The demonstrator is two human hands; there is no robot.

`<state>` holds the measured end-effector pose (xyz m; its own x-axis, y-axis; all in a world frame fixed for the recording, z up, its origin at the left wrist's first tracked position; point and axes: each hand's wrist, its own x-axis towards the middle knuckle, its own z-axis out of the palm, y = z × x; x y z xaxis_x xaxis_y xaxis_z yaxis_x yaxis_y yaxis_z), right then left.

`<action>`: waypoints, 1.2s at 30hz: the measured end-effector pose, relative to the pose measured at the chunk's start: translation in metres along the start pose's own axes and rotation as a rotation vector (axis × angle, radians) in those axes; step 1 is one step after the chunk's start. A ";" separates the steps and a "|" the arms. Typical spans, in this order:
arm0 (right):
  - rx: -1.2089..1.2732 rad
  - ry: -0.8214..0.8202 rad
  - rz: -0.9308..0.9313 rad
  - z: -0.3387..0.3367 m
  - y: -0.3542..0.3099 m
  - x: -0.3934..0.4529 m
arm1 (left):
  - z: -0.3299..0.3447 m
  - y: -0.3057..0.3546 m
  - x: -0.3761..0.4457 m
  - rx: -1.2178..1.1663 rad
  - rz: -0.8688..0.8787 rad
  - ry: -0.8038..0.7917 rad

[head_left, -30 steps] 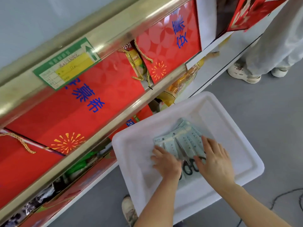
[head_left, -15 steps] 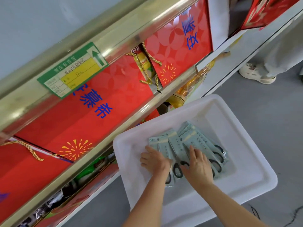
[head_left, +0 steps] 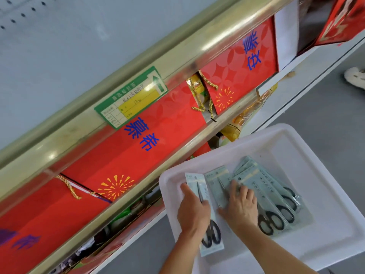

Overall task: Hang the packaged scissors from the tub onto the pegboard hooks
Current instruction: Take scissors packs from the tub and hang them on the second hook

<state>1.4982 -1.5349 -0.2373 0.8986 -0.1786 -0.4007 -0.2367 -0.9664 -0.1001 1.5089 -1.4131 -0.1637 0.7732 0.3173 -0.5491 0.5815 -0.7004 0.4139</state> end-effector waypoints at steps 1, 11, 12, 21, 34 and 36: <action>0.006 -0.015 0.010 0.000 0.000 -0.001 | -0.007 -0.002 -0.002 -0.041 0.000 -0.017; 0.323 0.071 0.033 -0.058 0.006 -0.038 | -0.053 -0.015 -0.048 -0.676 0.142 0.042; 0.373 0.109 0.025 -0.066 0.004 -0.043 | -0.059 -0.013 -0.055 -0.704 0.171 0.086; 0.687 0.457 -0.171 -0.188 -0.035 -0.097 | -0.165 0.042 -0.127 -0.819 0.452 0.416; 0.870 0.814 -0.521 -0.406 -0.140 -0.167 | -0.382 0.092 -0.201 -0.889 0.706 0.915; 0.899 0.844 -0.564 -0.425 -0.154 -0.177 | -0.403 0.095 -0.211 -0.903 0.711 0.961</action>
<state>1.5327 -1.4331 0.2365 0.8264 -0.1732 0.5358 0.3708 -0.5488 -0.7492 1.5034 -1.2885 0.2840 0.6129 0.6282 0.4793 -0.2979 -0.3782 0.8765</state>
